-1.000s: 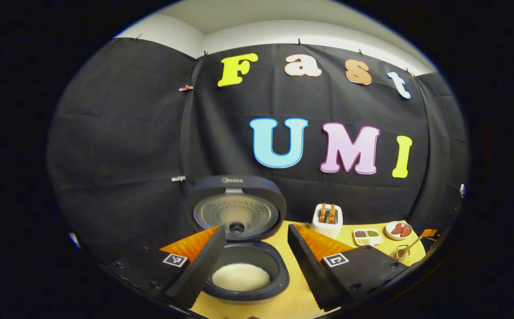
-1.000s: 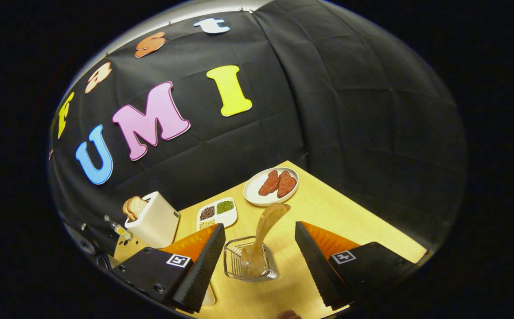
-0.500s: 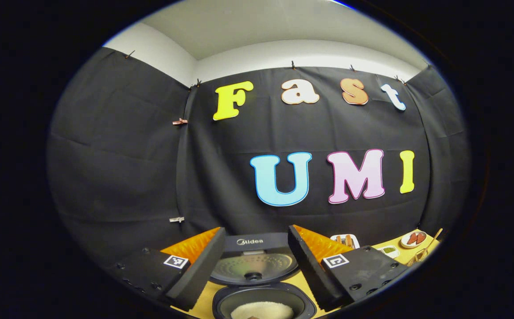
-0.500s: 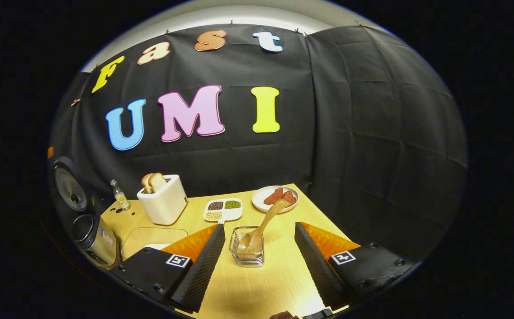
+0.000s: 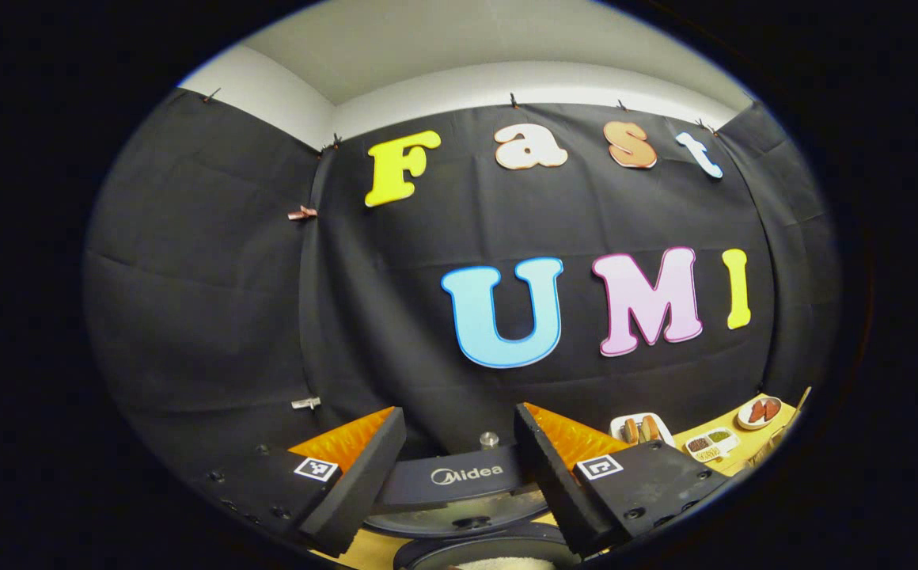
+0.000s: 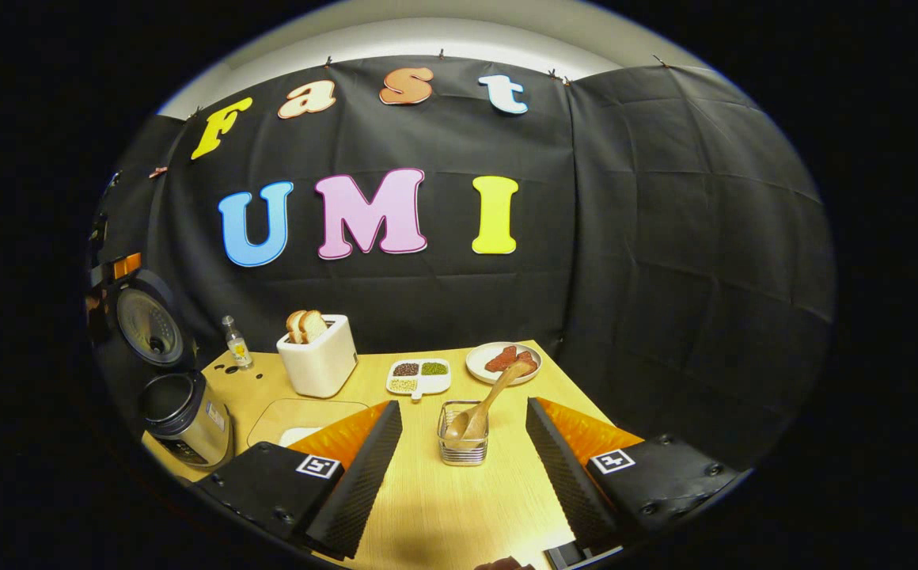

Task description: Close the left gripper, press the button to open the rice cooker; take a wooden spoon from the chopstick holder with the right hand, scoop a spoonful of rice and pour it into the rice cooker, then put the wooden spoon back into the chopstick holder.

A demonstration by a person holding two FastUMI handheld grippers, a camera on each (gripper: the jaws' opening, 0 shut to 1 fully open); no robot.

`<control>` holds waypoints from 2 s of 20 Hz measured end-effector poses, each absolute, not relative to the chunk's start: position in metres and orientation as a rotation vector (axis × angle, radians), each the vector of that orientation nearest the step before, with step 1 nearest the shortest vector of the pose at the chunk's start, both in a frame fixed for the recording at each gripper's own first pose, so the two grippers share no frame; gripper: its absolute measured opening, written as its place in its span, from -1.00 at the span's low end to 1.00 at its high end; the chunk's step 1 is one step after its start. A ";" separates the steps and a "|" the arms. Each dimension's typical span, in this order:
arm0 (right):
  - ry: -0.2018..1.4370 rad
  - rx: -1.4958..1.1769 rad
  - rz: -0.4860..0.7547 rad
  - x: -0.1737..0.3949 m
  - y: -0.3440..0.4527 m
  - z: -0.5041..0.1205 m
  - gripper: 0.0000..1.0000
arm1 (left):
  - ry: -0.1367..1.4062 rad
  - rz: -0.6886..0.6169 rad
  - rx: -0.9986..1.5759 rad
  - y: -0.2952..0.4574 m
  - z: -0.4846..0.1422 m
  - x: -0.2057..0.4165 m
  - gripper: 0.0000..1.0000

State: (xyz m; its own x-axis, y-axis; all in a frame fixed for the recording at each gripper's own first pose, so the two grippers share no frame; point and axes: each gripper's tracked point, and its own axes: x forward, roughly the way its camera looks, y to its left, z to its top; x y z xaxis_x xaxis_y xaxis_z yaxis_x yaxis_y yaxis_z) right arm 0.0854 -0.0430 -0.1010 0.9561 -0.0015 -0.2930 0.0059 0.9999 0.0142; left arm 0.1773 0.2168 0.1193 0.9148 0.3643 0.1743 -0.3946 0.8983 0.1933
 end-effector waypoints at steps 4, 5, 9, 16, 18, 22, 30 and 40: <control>0.334 0.013 0.010 0.082 -0.038 -0.116 0.97 | -0.096 0.412 0.201 0.212 0.115 0.173 0.92; 0.342 0.013 0.020 0.083 -0.035 -0.119 0.97 | -0.072 0.420 0.189 0.209 0.108 0.167 0.92; 0.380 0.028 0.069 0.091 -0.023 -0.131 0.98 | 0.024 0.435 0.111 0.190 0.087 0.142 0.93; 0.416 0.030 0.180 0.095 -0.001 -0.145 0.97 | 0.258 0.523 0.006 0.162 0.011 0.095 0.94; 0.442 0.041 0.194 0.094 0.001 -0.155 0.97 | 0.320 0.544 -0.017 0.157 -0.016 0.086 0.94; 0.472 0.045 0.194 0.093 -0.005 -0.162 0.98 | 0.392 0.546 -0.027 0.152 -0.061 0.075 0.95; 0.490 0.052 0.196 0.100 -0.018 -0.169 0.97 | 0.492 0.543 -0.053 0.150 -0.120 0.067 0.96; 0.512 0.045 0.252 0.110 -0.031 -0.181 0.97 | 0.449 0.548 -0.031 0.150 -0.126 0.070 0.99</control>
